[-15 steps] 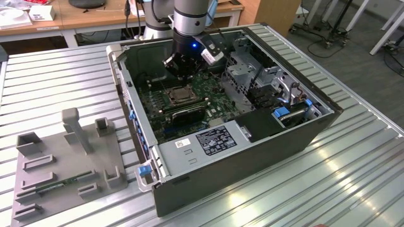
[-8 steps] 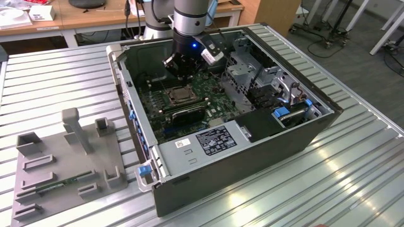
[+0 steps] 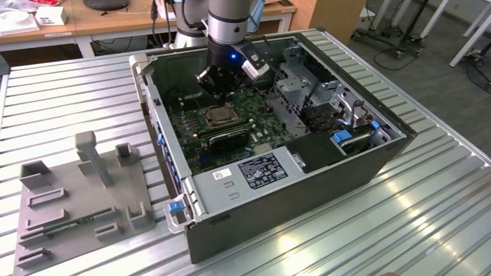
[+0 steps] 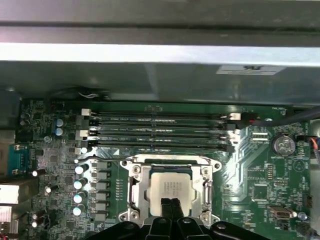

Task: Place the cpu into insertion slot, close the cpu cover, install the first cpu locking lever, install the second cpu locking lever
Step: 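Close the cpu cover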

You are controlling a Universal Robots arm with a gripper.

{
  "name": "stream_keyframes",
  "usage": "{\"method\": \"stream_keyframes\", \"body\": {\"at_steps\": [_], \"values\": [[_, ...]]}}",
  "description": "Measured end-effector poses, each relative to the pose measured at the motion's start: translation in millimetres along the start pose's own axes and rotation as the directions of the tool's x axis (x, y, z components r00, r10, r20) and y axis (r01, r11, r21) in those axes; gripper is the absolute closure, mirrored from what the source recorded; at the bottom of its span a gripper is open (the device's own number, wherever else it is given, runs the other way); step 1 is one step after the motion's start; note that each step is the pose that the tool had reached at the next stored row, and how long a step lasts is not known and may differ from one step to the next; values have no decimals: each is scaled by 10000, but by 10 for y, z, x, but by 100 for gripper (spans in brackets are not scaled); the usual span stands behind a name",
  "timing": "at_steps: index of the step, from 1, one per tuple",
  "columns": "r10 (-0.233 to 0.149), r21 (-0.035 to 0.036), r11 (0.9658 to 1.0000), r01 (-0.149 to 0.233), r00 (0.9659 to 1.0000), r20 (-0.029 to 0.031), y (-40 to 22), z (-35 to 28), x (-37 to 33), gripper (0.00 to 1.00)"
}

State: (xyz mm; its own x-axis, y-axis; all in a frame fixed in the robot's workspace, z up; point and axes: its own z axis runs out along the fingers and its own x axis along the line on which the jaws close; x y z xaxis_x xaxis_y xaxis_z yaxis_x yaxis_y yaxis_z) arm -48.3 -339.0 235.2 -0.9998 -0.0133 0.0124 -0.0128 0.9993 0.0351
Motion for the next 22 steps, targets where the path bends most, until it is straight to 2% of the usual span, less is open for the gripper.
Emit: {"method": "stream_keyframes", "body": {"at_steps": [4, 8, 16, 22], "values": [[-10, 3, 10000, 10, 9999, 133, -1, 41, 85, 89], [-17, 3, 10000, 17, 9998, 195, -1, 99, 159, 89], [-18, 7, 10000, 18, 9998, 213, -5, 234, 239, 89], [-19, 9, 10000, 18, 9998, 212, -7, 250, 273, 89]]}}
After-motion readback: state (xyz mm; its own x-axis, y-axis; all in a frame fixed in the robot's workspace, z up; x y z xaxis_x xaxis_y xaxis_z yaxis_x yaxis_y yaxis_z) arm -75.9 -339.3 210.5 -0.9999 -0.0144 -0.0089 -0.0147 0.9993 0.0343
